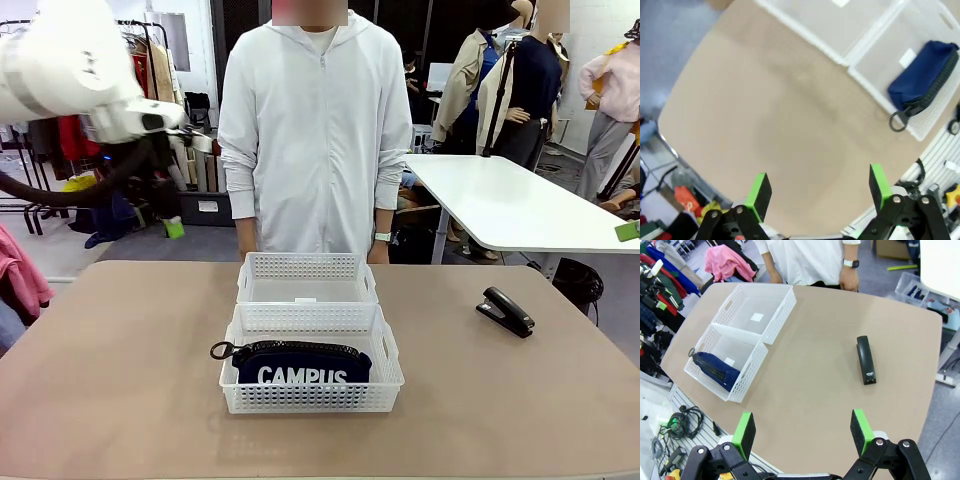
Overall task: Distribute items into two baskets.
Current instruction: Pick up the Stapler that the person points to.
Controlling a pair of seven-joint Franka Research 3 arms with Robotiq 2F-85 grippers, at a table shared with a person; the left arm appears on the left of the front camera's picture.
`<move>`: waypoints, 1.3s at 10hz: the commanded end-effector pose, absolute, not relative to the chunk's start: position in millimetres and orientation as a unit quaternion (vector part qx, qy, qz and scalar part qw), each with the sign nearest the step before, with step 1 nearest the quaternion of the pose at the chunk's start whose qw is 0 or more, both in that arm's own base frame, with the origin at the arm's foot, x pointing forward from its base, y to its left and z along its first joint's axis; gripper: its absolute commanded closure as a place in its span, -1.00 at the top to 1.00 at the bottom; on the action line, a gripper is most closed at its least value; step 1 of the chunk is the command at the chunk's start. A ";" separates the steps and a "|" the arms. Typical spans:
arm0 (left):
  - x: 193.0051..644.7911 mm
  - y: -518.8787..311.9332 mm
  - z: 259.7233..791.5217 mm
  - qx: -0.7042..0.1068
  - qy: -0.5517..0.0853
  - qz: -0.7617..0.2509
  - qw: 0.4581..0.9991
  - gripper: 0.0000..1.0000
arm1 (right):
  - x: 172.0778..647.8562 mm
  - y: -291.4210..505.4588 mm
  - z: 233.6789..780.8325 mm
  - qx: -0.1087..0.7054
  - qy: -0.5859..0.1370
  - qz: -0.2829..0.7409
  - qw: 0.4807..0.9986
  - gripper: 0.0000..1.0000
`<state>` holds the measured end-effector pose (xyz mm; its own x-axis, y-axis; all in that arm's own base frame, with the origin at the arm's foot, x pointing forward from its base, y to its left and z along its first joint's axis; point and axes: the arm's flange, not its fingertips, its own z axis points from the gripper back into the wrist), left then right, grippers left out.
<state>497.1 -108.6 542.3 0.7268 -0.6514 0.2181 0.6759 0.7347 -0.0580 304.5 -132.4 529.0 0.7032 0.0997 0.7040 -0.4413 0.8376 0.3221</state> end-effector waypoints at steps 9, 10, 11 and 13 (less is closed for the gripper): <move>391.8 63.7 542.6 -0.228 -0.268 -0.155 0.923 1.00 | 305.4 -131.8 530.6 0.253 -0.363 0.154 0.884 1.00; 387.9 71.6 538.0 -0.235 -0.281 -0.151 0.918 1.00 | 305.4 -131.8 530.6 0.253 -0.363 0.154 0.884 1.00; 386.7 79.8 533.1 -0.256 -0.294 -0.147 0.909 1.00 | 305.4 -131.8 530.6 0.253 -0.363 0.154 0.884 1.00; 390.1 92.1 523.3 -0.304 -0.310 -0.139 0.890 1.00 | 305.4 -131.8 530.6 0.253 -0.363 0.154 0.884 1.00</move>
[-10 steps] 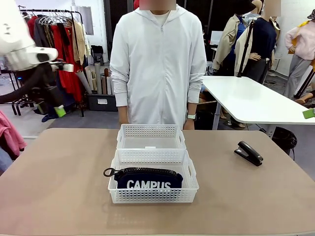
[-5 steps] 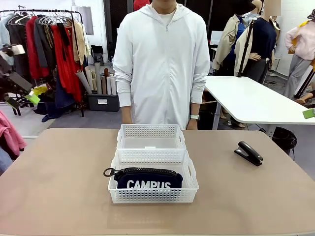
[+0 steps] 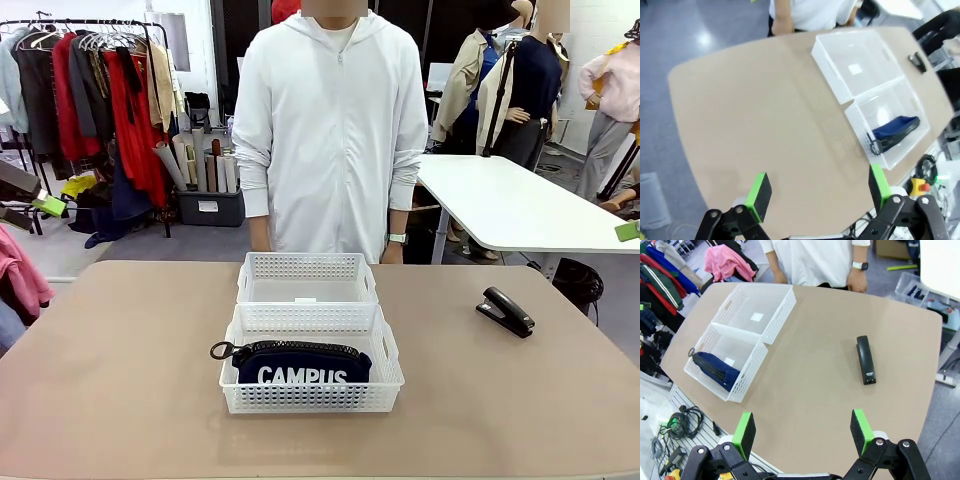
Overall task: Distribute items into two baskets.
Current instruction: Pick up the Stapler that the person points to.
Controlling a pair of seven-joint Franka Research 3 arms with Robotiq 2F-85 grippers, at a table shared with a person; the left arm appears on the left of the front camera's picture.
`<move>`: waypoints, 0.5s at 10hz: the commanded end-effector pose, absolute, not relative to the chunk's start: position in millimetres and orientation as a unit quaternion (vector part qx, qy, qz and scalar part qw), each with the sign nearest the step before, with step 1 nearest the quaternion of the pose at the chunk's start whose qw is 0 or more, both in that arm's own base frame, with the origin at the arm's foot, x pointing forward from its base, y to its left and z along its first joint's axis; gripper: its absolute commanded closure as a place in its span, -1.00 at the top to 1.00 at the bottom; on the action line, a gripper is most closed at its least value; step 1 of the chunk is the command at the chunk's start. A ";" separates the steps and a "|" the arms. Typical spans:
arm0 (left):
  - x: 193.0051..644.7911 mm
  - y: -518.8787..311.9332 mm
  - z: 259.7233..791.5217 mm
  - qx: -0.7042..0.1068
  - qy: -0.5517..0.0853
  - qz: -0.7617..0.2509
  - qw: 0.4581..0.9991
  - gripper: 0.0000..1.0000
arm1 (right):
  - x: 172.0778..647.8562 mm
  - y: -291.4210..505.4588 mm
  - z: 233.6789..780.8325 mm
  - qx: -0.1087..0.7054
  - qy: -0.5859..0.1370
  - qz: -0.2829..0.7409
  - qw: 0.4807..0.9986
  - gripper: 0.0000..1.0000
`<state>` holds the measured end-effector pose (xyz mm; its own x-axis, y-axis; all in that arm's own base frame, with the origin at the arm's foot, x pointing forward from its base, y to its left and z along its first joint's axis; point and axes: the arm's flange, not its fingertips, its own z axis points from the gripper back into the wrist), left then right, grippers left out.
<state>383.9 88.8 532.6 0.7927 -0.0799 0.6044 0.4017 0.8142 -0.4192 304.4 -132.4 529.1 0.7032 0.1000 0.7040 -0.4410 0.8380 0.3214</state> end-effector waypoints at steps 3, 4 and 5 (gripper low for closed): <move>397.5 92.5 515.5 -0.329 -0.315 -0.138 0.880 1.00 | 305.4 -131.8 530.6 0.253 -0.363 0.154 0.884 1.00; 399.5 91.7 515.0 -0.337 -0.317 -0.137 0.876 1.00 | 305.4 -131.8 530.6 0.253 -0.363 0.154 0.884 1.00; 402.8 91.3 513.7 -0.350 -0.317 -0.134 0.871 1.00 | 305.4 -131.8 530.6 0.253 -0.363 0.154 0.884 1.00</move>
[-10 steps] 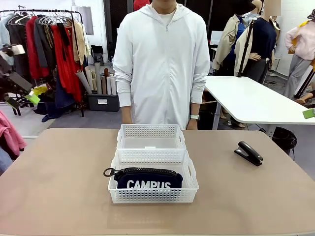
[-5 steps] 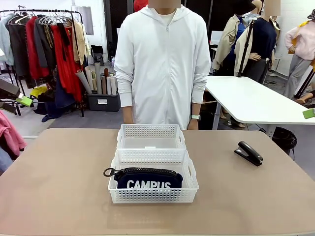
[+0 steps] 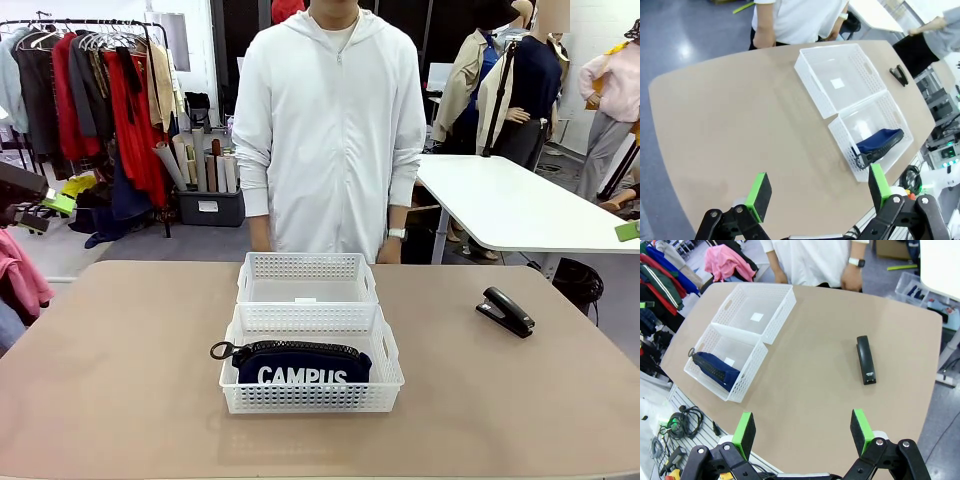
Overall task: Distribute items into two baskets.
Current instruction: Pick up the Stapler that the person points to.
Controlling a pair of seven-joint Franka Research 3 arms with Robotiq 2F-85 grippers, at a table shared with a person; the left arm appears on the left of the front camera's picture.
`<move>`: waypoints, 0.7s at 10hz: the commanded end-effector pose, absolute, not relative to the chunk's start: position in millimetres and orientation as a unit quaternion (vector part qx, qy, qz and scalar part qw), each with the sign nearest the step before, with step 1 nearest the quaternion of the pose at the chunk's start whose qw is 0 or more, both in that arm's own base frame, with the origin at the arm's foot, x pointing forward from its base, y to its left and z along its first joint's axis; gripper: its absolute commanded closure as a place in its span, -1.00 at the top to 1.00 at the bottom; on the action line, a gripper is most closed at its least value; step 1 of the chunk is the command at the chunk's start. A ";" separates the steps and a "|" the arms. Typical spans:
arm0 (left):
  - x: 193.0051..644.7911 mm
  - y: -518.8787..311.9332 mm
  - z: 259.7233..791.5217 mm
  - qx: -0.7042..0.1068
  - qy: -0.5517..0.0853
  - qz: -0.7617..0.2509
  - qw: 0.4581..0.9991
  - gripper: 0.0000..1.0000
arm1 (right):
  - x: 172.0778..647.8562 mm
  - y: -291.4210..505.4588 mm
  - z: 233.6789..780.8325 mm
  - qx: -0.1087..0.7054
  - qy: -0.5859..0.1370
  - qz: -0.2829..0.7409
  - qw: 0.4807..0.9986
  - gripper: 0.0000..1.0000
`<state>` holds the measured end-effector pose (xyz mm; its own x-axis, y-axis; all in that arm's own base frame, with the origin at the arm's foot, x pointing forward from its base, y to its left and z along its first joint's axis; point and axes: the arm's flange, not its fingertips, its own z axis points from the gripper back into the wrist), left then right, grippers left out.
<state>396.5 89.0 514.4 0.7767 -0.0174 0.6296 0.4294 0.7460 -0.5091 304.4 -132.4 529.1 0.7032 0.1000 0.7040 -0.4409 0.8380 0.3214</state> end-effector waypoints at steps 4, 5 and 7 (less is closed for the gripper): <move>406.2 89.4 512.2 -0.355 -0.321 -0.142 0.866 1.00 | 305.4 -131.8 530.6 0.253 -0.363 0.154 0.884 1.00; 402.9 87.3 510.7 -0.353 -0.308 -0.124 0.875 1.00 | 305.4 -131.8 530.6 0.253 -0.363 0.154 0.884 1.00; 402.9 87.3 510.7 -0.353 -0.308 -0.124 0.875 1.00 | 305.4 -131.8 530.6 0.253 -0.363 0.154 0.884 1.00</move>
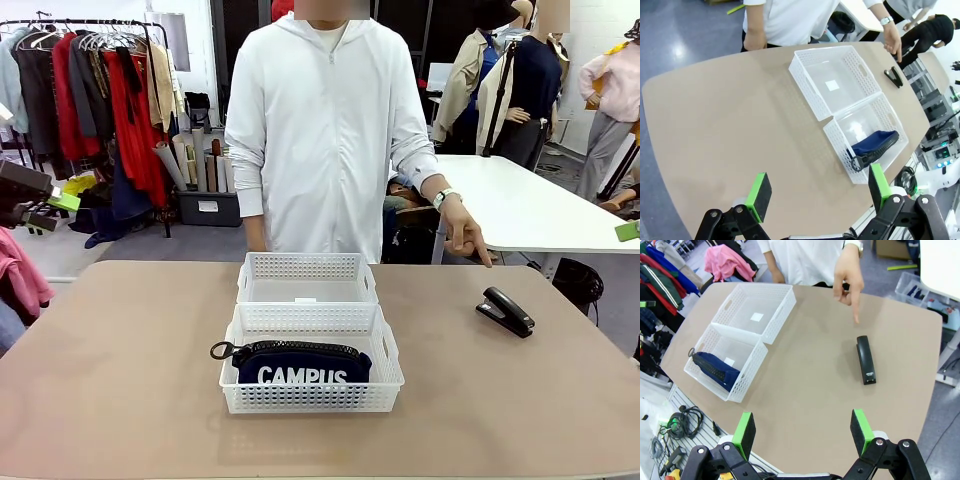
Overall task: Distribute items into two baskets.
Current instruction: Pick up the Stapler that the person points to.
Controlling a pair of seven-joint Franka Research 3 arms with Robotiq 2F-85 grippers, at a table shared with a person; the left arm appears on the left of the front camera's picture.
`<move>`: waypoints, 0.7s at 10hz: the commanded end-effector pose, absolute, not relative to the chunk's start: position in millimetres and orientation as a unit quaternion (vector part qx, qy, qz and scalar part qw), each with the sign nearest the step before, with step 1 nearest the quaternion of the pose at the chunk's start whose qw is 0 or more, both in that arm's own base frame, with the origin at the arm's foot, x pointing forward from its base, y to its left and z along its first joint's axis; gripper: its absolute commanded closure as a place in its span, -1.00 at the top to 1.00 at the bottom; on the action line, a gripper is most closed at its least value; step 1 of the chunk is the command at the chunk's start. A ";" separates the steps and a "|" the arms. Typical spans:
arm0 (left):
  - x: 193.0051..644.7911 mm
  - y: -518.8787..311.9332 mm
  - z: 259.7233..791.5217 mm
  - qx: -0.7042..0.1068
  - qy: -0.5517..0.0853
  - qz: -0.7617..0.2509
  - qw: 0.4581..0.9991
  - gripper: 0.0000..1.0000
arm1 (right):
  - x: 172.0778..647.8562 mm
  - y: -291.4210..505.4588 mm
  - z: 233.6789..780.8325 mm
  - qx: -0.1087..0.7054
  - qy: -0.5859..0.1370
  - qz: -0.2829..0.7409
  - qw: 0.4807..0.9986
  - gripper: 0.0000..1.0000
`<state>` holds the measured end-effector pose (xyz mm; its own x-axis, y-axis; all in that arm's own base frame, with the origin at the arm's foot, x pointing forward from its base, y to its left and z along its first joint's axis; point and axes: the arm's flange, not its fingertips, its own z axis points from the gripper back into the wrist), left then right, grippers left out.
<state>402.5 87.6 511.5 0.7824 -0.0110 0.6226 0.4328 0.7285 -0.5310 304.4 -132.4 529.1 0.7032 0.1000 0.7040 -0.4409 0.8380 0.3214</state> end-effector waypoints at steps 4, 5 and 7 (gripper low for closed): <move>402.9 87.3 510.7 -0.353 -0.308 -0.124 0.875 1.00 | 305.4 -131.8 530.6 0.253 -0.363 0.154 0.884 1.00; 402.9 87.3 510.7 -0.353 -0.308 -0.124 0.875 1.00 | 305.4 -131.8 530.6 0.253 -0.363 0.154 0.884 1.00; 402.9 87.3 510.7 -0.353 -0.308 -0.124 0.875 1.00 | 305.4 -131.8 530.6 0.253 -0.363 0.154 0.884 1.00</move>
<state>401.7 87.1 511.7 0.7850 -0.0143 0.6193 0.4312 0.7304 -0.5297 304.4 -132.4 529.1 0.7032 0.1000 0.7040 -0.4409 0.8380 0.3214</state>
